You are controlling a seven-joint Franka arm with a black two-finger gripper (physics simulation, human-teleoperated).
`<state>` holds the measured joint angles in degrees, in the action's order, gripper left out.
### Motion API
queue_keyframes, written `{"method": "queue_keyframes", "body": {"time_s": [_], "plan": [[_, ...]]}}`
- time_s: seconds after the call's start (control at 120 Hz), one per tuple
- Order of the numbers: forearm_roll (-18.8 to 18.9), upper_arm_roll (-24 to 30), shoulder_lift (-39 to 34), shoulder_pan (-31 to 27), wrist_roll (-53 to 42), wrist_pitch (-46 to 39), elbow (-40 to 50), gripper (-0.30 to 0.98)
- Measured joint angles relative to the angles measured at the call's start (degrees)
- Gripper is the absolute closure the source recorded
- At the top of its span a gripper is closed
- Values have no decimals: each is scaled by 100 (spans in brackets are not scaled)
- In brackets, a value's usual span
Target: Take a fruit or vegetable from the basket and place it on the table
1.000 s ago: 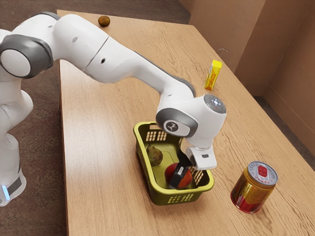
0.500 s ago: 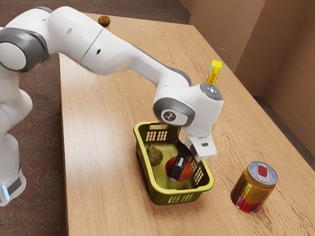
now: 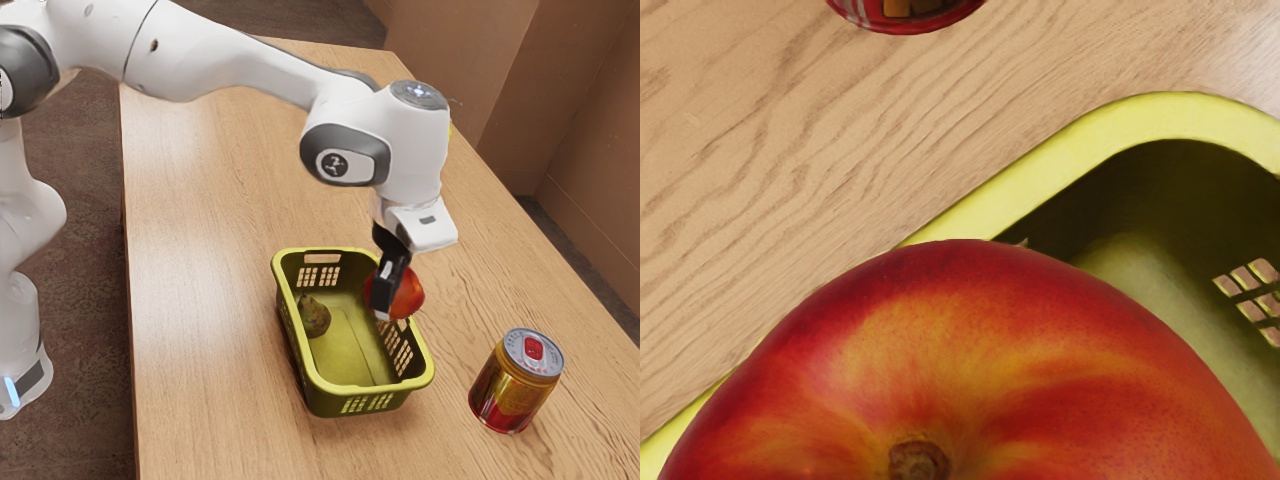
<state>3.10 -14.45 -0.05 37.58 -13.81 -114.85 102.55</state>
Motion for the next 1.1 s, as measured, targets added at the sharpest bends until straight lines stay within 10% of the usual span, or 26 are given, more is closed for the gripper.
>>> {"method": "queue_keyframes", "body": {"time_s": [0.517,1.1], "plan": [[146,103,1890,-198,-55,-51,-2688,26],[804,2095,3348,-2745,-152,-186,-4220,26]]}}
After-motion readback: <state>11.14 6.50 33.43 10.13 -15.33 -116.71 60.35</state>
